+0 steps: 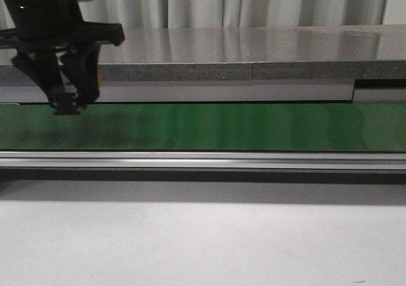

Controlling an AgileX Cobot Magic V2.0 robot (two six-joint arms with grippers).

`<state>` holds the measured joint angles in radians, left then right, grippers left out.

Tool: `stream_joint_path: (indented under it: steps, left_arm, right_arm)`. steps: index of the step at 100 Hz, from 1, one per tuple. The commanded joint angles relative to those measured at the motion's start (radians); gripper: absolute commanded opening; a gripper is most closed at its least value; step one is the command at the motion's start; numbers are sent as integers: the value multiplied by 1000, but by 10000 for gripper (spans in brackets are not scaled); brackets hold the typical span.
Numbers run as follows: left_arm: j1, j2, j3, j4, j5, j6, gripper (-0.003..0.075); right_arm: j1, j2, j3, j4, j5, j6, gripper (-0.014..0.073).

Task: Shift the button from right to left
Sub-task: 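Lift the button with the left gripper and carry it over the blue tray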

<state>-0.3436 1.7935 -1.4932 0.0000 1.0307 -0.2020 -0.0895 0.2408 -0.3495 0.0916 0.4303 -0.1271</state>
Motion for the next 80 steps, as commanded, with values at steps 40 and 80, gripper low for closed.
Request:
stream_joint_path:
  steps: [40, 80]
  left_arm:
    - [373, -98, -30, 0, 34, 232, -15]
    - [577, -71, -28, 0, 29, 394, -20]
  right_arm:
    - [2, 7, -26, 6, -82, -10, -67]
    - [2, 7, -26, 6, -82, -10, -67]
